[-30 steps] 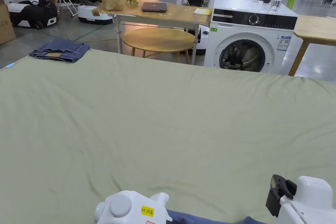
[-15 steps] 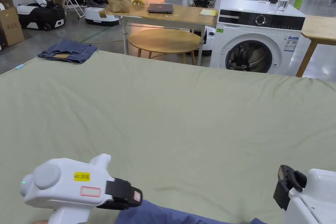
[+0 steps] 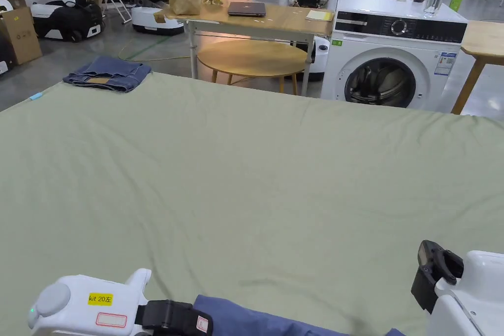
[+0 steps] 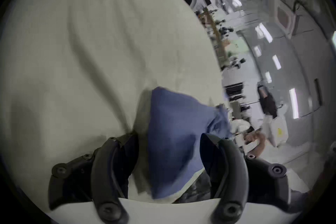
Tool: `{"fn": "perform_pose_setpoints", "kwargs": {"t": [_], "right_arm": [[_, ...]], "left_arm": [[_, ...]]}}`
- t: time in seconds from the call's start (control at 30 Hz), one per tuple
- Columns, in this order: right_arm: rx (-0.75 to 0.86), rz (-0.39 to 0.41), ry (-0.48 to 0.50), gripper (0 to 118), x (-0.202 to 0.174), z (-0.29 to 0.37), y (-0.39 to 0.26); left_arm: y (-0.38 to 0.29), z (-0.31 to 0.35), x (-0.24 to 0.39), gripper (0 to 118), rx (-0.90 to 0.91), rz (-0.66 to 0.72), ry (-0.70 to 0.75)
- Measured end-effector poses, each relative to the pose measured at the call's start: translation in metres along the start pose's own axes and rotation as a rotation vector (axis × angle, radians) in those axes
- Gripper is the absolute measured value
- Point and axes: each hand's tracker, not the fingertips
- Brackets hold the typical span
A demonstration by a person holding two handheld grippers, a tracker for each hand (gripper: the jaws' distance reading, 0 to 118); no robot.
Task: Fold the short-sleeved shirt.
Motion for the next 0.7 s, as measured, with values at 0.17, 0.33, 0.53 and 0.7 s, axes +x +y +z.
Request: {"fn": "perform_pose_setpoints", "kwargs": {"t": [0.17, 0.33, 0.53, 0.7], "right_arm": [[-0.01, -0.003, -0.007, 0, 0.001, -0.001, -0.003], [-0.025, -0.021, -0.007, 0, 0.002, -0.003, -0.006], [-0.033, -0.018, -0.007, 0, 0.002, -0.004, -0.006], [-0.027, -0.019, -0.004, 0, 0.002, -0.003, -0.003]], "left_arm": [[-0.002, -0.016, -0.014, 53, -0.036, 0.041, -0.078], [-0.006, -0.022, -0.013, 16, -0.036, 0.025, -0.041], [-0.009, -0.006, 0.016, 7, 0.008, 0.009, 0.013], [0.0, 0.031, 0.05, 6, 0.072, -0.081, 0.033]]}}
